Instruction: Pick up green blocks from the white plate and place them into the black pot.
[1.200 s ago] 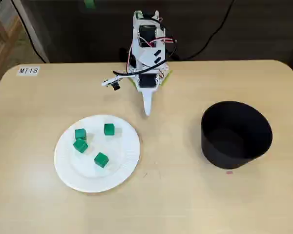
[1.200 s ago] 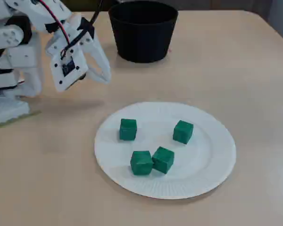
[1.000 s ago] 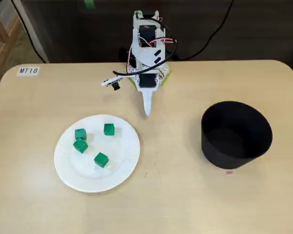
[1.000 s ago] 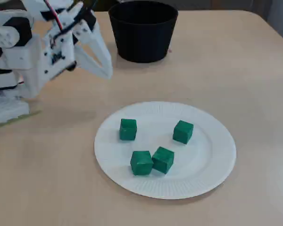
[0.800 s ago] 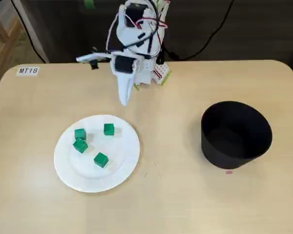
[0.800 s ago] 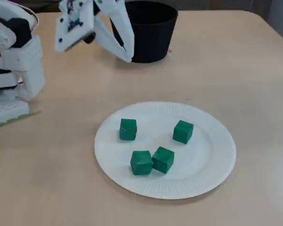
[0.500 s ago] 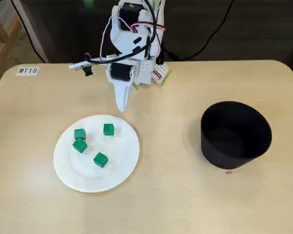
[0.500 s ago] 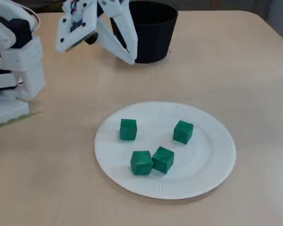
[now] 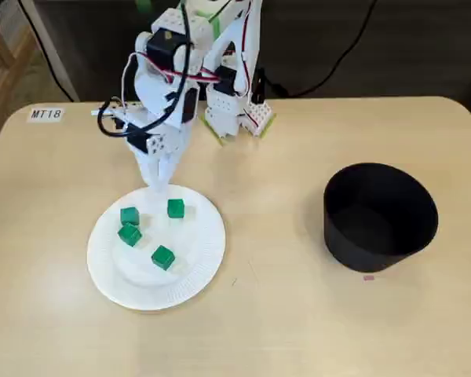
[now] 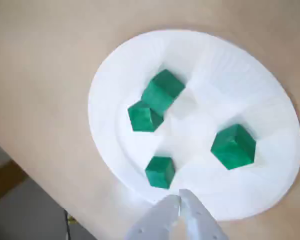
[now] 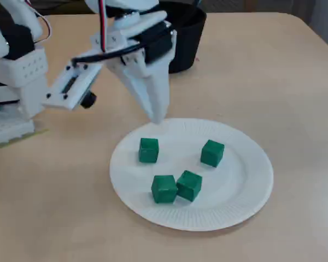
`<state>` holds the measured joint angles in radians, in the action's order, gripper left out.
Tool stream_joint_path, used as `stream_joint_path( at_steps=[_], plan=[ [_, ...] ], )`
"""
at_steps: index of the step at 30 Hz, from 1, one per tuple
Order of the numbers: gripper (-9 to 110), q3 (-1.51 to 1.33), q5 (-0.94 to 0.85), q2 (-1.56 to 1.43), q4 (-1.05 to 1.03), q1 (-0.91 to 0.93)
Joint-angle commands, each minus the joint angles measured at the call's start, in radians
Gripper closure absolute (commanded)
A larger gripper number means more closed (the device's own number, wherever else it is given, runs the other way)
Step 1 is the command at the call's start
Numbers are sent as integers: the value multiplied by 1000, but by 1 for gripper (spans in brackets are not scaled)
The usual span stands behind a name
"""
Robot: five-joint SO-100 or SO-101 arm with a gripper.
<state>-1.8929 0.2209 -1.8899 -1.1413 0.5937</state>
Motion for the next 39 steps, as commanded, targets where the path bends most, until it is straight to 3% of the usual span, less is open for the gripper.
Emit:
stream_joint_path(
  at_steps=[1, 6, 16, 39],
  plan=[
    [104, 55, 66, 29, -21, 64],
    [104, 61, 149, 83, -66, 98],
    [82, 161, 87, 224, -101, 71],
    [82, 276, 118, 463, 8, 83]
  ],
)
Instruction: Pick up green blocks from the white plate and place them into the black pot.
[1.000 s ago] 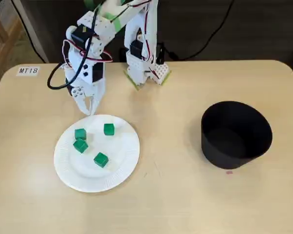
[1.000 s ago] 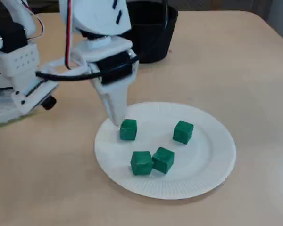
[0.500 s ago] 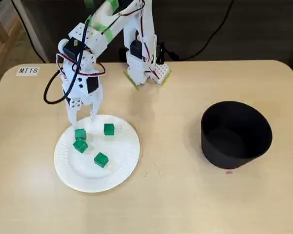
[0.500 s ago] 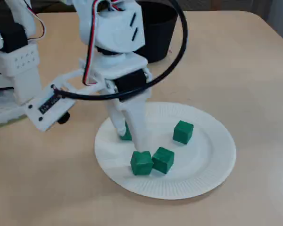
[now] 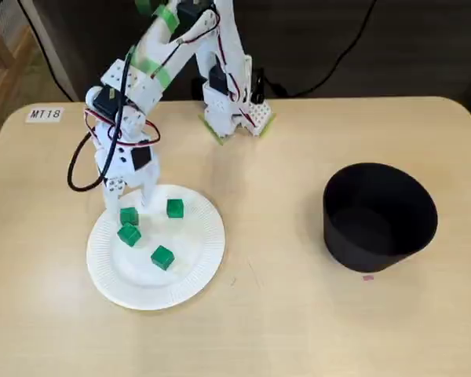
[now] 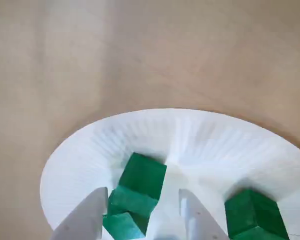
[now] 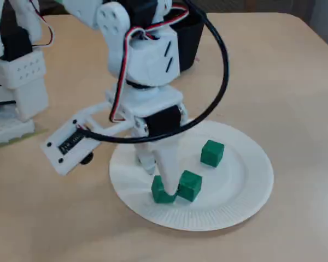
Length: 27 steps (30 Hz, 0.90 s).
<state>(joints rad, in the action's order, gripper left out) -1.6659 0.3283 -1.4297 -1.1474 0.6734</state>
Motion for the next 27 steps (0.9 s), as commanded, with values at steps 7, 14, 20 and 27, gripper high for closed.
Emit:
stream_joint_path(
  at_steps=[7, 14, 20, 27],
  plan=[
    [92, 63, 51, 86, 121, -5],
    [104, 153, 40, 181, 173, -12],
    [104, 166, 3, 63, 137, -17],
    [104, 164, -100, -275, 137, -109]
  ],
)
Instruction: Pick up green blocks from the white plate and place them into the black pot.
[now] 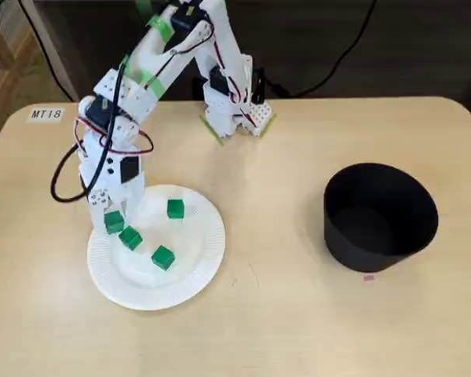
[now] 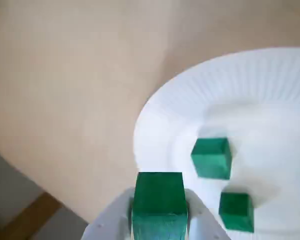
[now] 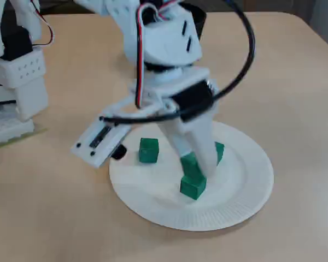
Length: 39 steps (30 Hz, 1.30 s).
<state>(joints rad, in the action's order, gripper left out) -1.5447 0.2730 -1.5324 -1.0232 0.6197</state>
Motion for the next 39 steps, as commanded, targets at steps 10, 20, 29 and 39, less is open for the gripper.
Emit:
stream_joint_path(
  at_steps=[10, 20, 29, 39],
  plan=[
    [104, -574, -66, -759, 499, -569],
    [104, -472, -373, -634, 468, -1075],
    [104, -225, -479, -388, 210, -1218],
    [104, 109, -572, -133, -123, -1253]
  ],
)
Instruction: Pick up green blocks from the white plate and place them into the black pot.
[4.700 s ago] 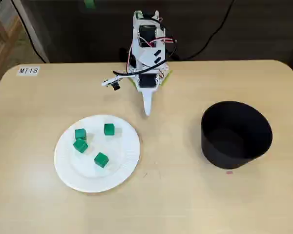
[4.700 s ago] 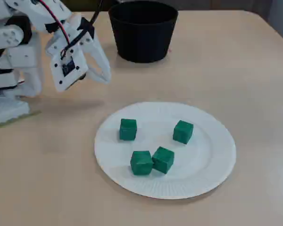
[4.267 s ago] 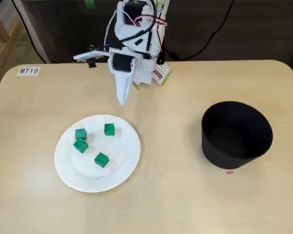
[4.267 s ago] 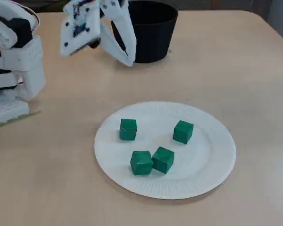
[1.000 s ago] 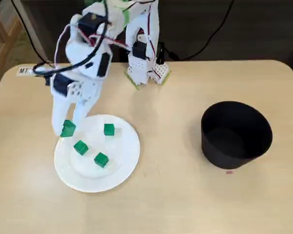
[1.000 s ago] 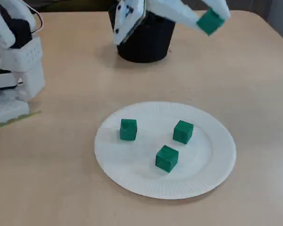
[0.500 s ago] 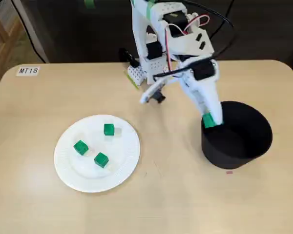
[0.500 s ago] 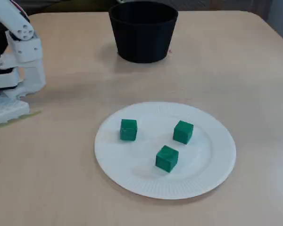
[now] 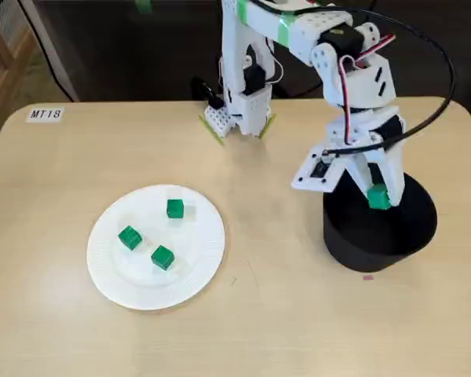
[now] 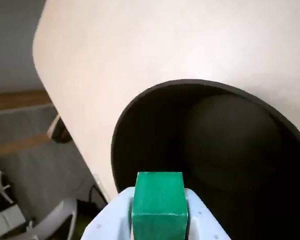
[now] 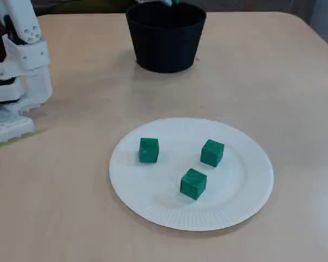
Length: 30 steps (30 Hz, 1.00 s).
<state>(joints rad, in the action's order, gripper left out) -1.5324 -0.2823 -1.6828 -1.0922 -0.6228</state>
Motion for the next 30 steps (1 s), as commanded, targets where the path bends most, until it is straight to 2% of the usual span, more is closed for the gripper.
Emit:
stream_joint_path(
  at_steps=[1, 2, 4, 7, 11, 15, 17, 20, 24, 30],
  plan=[
    [104, 110, -18, 26, -72, -9],
    [103, 120, -18, 34, -87, -8],
    [93, 123, -40, 35, -117, -6],
    [89, 133, -64, 35, -160, -3],
    [78, 144, -112, 32, -210, -2],
    [74, 146, -124, 18, -213, -2],
    [79, 155, -118, 17, -213, 2],
    [104, 183, -109, 3, -224, 21],
    [104, 250, -87, -11, -319, 161],
    [104, 282, 64, 31, -425, 604]
  ],
)
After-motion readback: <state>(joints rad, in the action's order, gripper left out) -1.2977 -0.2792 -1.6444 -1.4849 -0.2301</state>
